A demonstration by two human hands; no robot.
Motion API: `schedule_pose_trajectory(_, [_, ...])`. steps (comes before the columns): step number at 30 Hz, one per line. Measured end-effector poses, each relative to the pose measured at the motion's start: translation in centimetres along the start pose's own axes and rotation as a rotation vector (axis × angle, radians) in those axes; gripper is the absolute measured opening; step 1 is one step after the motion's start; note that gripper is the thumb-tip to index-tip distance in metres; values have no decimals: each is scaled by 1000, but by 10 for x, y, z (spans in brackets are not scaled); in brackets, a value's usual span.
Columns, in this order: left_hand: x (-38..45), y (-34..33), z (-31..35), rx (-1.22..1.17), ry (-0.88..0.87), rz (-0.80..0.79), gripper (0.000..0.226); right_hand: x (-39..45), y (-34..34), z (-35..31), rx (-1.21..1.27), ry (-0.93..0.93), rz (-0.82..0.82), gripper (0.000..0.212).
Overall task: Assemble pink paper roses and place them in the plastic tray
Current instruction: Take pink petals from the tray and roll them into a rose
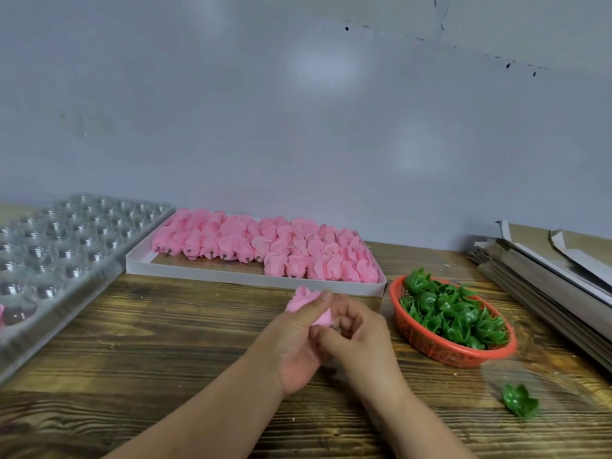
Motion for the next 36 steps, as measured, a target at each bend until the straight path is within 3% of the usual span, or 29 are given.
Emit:
schedule_pose_trajectory(2, [-1,3,-1,133,25,25,55,0,-7,8,242,-161,-123,19])
schedule_pose_trajectory(4, [0,6,-3,166,40,49,47,-2,-10,11,299,-228,-162,24])
schedule_pose_trajectory(7, [-1,2,0,3,6,55,28,-2,-4,1,-8,-38,-61,9])
schedule_pose_trajectory(10, [0,2,1,-110,-32,83,18,-5,-3,-8,-262,119,25,16])
schedule_pose_trajectory(17, [-1,1,-4,10,-25,41,32,-1,3,-4,-49,48,41,16])
schedule_pose_trajectory(23, [0,-3,-3,-56,-86,20,16,-4,-1,-14,-177,197,14,15])
schedule_pose_trajectory(26, [-1,-4,-6,40,-23,-46,26,0,-2,-3,-21,74,-34,9])
schedule_pose_trajectory(29, [-4,-2,-5,172,5,-41,36,0,-7,6,203,-98,-139,19])
schedule_pose_trajectory(36, [-8,-4,-2,250,1,-93,49,-3,-17,11,415,-252,-351,14])
Point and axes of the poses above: each hand's wrist, its own x-axis towards the middle knuckle, its own y-axis out of the back of the hand, z = x × y, the point moved 7 cm from there along x, towards the middle knuckle, and after that the axes turned 3 degrees about -y, right-handed, at the moved point
